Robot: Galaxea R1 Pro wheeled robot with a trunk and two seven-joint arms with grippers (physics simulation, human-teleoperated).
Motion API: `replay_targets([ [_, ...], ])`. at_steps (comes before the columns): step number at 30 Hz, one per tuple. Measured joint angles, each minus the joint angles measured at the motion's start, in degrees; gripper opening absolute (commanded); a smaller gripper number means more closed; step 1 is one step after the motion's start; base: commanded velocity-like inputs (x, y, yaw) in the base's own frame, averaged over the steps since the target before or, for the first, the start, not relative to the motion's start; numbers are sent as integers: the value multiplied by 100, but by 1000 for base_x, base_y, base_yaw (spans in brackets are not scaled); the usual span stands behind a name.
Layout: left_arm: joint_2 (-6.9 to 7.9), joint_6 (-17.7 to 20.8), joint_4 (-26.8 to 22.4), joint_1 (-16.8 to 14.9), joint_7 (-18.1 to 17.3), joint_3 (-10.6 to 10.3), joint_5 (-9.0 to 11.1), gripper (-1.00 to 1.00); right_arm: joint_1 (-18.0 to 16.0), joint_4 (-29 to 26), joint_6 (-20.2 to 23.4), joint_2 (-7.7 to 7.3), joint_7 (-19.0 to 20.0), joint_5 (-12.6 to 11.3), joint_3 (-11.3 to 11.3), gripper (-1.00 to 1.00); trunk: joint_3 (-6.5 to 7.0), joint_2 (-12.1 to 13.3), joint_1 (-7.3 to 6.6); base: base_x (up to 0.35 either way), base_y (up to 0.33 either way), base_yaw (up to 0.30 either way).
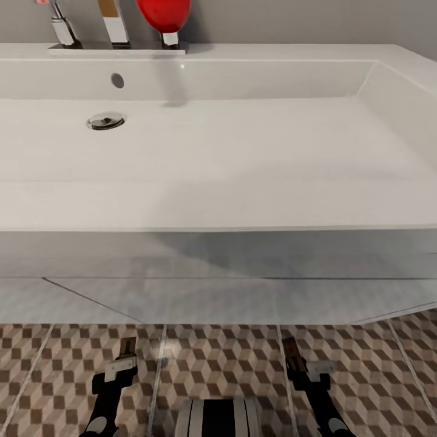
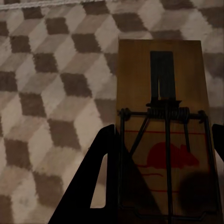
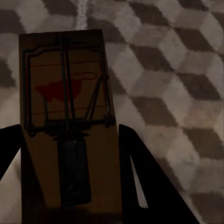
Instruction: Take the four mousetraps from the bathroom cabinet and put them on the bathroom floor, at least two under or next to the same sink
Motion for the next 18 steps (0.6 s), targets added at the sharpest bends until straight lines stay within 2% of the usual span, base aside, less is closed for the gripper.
replay_targets([
  [14, -2, 0, -1, 0, 0, 0, 0, -100, 0, 0, 0, 0, -1, -2, -4, -100, -310, -19, 36, 0, 0, 0],
  [18, -2, 0, -1, 0, 0, 0, -1, -100, 0, 0, 0, 0, 0, -4, -3, -100, -311, -19, 36, 0, 0, 0],
])
